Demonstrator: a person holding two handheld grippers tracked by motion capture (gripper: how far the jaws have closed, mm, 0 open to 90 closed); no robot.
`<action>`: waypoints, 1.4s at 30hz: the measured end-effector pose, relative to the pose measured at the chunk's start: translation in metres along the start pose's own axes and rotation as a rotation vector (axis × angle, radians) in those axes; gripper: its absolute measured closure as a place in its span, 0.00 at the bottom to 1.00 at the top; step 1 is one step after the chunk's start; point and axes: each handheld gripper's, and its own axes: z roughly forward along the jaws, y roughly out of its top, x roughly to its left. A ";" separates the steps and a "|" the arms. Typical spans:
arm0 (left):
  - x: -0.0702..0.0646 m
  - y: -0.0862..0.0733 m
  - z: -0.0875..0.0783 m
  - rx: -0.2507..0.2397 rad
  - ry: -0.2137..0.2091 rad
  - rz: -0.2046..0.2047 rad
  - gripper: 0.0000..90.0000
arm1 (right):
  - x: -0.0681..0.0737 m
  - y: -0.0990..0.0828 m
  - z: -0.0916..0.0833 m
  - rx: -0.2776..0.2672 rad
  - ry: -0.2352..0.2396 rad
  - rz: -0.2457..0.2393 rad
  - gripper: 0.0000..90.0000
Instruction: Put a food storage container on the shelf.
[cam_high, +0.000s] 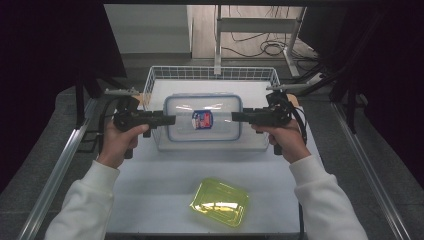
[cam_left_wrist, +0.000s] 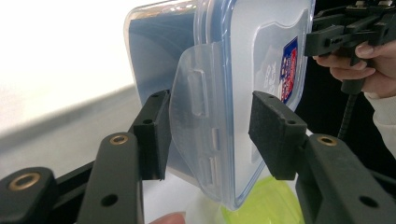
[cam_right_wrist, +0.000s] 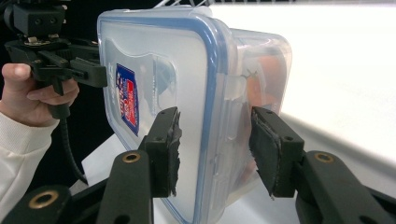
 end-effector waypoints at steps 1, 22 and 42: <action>0.001 0.005 0.002 0.002 -0.002 0.000 0.56 | -0.002 0.004 -0.001 -0.002 -0.003 0.002 0.60; 0.031 0.073 0.028 0.039 -0.026 -0.059 0.56 | -0.040 0.054 0.002 -0.022 -0.018 0.081 0.59; 0.045 0.078 0.055 0.015 0.020 -0.175 0.47 | -0.062 0.054 0.010 -0.080 -0.105 0.219 0.50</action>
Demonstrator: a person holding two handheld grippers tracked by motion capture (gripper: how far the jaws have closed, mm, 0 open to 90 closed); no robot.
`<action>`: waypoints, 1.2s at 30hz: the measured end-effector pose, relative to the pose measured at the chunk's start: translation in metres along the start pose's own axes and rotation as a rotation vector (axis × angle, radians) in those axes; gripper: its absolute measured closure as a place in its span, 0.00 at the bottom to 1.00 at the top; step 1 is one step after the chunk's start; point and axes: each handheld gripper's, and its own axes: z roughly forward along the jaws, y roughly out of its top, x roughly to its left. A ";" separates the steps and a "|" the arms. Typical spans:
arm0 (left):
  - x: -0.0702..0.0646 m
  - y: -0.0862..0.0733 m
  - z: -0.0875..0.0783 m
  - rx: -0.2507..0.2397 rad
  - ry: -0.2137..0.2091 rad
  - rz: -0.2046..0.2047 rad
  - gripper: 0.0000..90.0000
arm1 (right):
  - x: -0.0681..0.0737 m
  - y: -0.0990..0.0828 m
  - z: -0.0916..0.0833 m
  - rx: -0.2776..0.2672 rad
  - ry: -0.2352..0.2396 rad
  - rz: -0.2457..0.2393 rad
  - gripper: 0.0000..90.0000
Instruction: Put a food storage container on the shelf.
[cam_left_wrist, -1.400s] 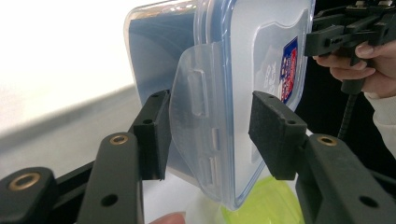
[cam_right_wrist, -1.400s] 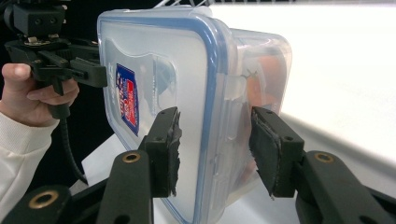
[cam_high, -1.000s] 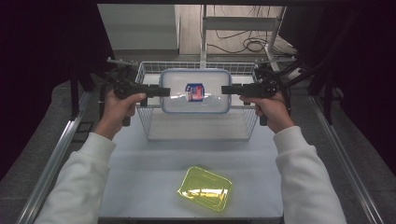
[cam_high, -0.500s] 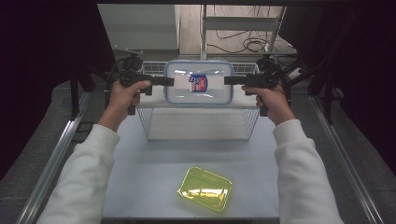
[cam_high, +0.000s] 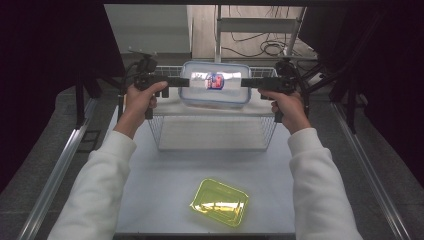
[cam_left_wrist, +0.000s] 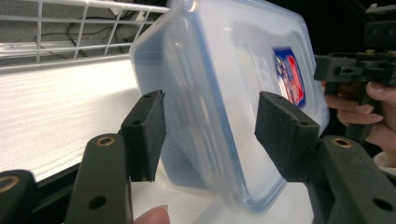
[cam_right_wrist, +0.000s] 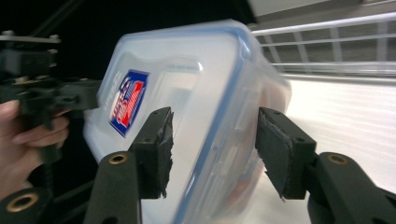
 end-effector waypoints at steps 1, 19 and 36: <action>0.000 -0.001 0.001 -0.003 0.006 -0.001 0.45 | -0.001 -0.001 0.001 0.016 -0.019 0.008 0.48; -0.019 -0.024 -0.032 -0.049 0.051 0.070 0.28 | 0.016 -0.036 -0.040 -0.030 -0.066 -0.103 0.97; -0.014 -0.052 -0.051 -0.035 0.049 0.092 0.27 | 0.033 -0.064 0.004 0.079 -0.029 -0.221 0.99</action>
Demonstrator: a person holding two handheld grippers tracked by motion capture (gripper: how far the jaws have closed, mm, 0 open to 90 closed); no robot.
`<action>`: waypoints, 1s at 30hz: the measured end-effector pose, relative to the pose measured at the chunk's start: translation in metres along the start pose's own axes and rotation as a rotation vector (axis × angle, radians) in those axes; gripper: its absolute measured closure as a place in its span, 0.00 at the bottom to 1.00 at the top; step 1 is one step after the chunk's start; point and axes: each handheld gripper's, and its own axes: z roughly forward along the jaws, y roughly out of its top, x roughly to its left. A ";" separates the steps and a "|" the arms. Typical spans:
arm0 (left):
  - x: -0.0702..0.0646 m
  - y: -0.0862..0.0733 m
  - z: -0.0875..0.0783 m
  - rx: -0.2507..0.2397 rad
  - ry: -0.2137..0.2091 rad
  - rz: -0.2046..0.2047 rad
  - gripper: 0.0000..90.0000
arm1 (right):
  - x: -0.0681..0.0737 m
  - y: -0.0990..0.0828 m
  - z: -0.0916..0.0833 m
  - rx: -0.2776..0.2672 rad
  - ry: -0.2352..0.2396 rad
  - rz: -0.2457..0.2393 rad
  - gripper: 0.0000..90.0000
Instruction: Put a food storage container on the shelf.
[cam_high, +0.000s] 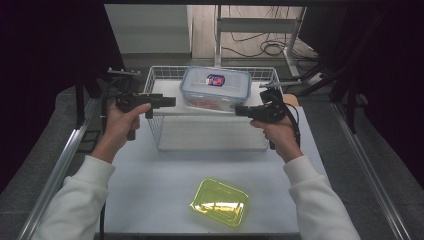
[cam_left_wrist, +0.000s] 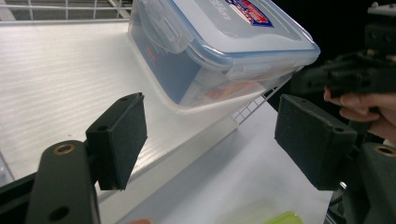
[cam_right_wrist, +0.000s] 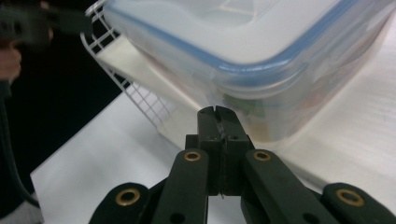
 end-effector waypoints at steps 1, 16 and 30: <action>0.000 -0.001 -0.001 0.000 0.000 0.003 0.27 | -0.002 0.003 -0.001 -0.016 -0.020 0.007 0.99; 0.002 -0.007 0.001 0.006 -0.001 -0.001 0.27 | -0.015 0.008 -0.002 -0.043 -0.067 0.037 0.99; -0.007 -0.052 -0.027 -0.019 -0.011 -0.010 0.27 | -0.004 -0.033 -0.026 -0.022 0.000 0.011 0.99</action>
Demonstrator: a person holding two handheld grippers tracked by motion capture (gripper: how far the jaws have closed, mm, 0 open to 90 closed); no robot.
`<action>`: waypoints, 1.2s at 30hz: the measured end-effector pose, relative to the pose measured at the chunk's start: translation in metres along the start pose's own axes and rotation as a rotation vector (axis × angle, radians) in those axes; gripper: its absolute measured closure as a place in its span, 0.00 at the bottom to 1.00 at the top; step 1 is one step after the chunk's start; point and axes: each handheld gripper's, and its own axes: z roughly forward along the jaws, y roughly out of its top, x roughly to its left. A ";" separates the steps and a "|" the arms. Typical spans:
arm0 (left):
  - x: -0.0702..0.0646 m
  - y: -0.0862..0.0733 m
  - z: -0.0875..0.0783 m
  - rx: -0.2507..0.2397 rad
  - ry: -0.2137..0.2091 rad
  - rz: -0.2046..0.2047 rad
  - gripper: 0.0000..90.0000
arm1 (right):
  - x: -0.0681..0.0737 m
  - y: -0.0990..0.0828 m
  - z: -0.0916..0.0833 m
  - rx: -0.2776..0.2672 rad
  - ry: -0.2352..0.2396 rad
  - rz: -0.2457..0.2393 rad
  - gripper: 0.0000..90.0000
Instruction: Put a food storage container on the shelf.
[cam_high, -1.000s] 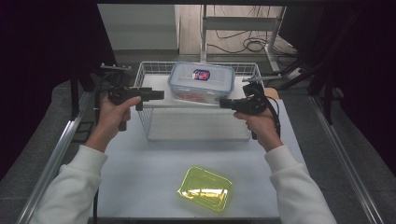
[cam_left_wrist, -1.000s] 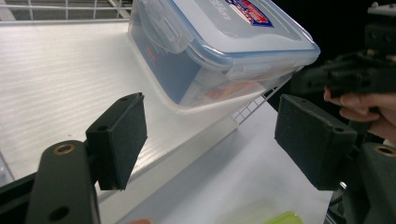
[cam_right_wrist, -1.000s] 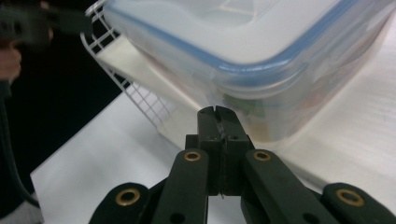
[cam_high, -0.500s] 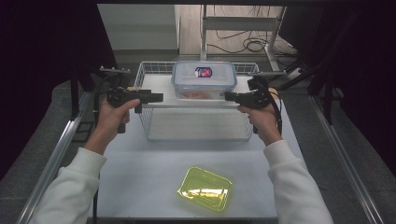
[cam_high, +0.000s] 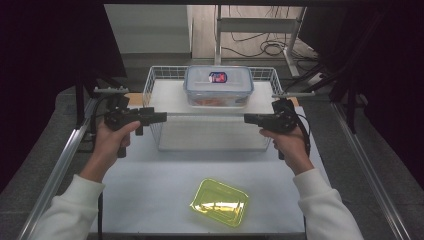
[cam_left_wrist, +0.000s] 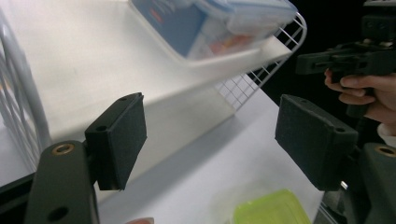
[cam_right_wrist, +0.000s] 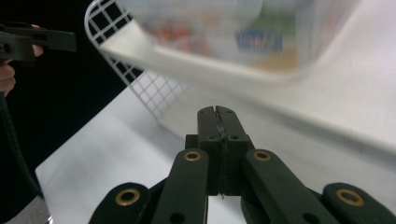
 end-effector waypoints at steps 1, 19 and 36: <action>-0.001 -0.007 -0.002 0.004 -0.003 -0.001 0.27 | 0.000 -0.005 -0.001 0.007 0.001 -0.001 0.99; 0.012 -0.110 0.007 0.176 -0.005 -0.015 0.29 | -0.016 -0.105 0.000 0.141 0.019 -0.002 0.97; 0.016 -0.140 0.024 0.282 0.030 0.008 0.28 | -0.018 -0.146 -0.002 0.188 -0.045 -0.029 0.61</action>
